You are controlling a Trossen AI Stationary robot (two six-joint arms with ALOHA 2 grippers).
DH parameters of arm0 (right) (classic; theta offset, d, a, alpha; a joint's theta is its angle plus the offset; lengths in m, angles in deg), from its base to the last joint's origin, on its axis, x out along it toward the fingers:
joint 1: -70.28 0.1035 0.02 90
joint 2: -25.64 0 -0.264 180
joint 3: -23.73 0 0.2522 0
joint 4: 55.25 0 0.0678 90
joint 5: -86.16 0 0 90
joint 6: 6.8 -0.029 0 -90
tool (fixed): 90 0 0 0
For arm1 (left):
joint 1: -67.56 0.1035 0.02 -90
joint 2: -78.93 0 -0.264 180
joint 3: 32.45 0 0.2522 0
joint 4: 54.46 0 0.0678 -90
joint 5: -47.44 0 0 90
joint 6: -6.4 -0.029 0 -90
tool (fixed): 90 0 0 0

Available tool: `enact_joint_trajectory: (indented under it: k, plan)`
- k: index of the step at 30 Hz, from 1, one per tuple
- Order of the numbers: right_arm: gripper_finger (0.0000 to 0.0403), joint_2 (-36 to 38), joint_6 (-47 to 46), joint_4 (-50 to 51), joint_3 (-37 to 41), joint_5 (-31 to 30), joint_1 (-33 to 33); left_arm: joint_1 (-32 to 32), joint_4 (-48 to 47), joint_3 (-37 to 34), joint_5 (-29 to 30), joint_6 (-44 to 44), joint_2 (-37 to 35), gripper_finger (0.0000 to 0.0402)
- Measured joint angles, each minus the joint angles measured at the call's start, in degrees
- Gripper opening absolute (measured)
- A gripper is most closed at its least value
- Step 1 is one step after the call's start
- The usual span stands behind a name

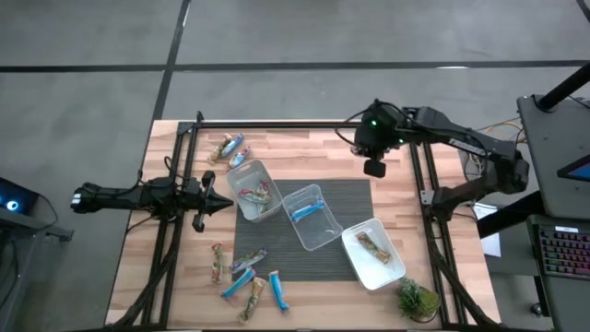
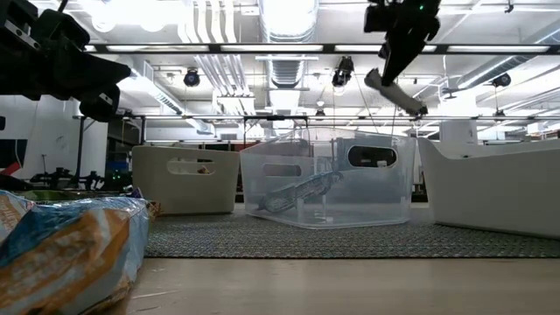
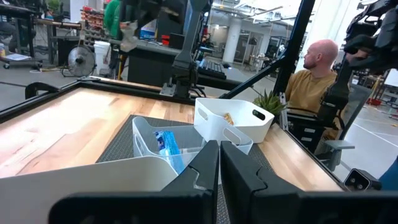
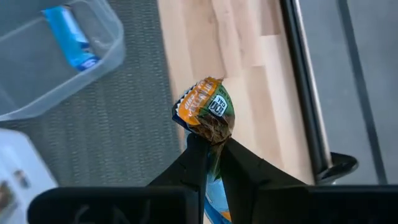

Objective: Pick and place Granola Bars by type
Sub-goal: Put the yellow granola bar into the white bin

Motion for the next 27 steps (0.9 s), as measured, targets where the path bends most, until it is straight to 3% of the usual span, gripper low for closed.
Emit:
enact_joint_trajectory:
  k: [12,27]
  plan:
    - [0.0031,2.9,-10.5,3.8,0.0,1.6,9.2,0.0,0.0,0.0,0.0,0.0,0.0,0.0]
    - [0.0031,2.8,-34.9,5.0,0.0,5.9,28.0,0.0,0.0,0.0,0.0,0.0,0.0,0.0]
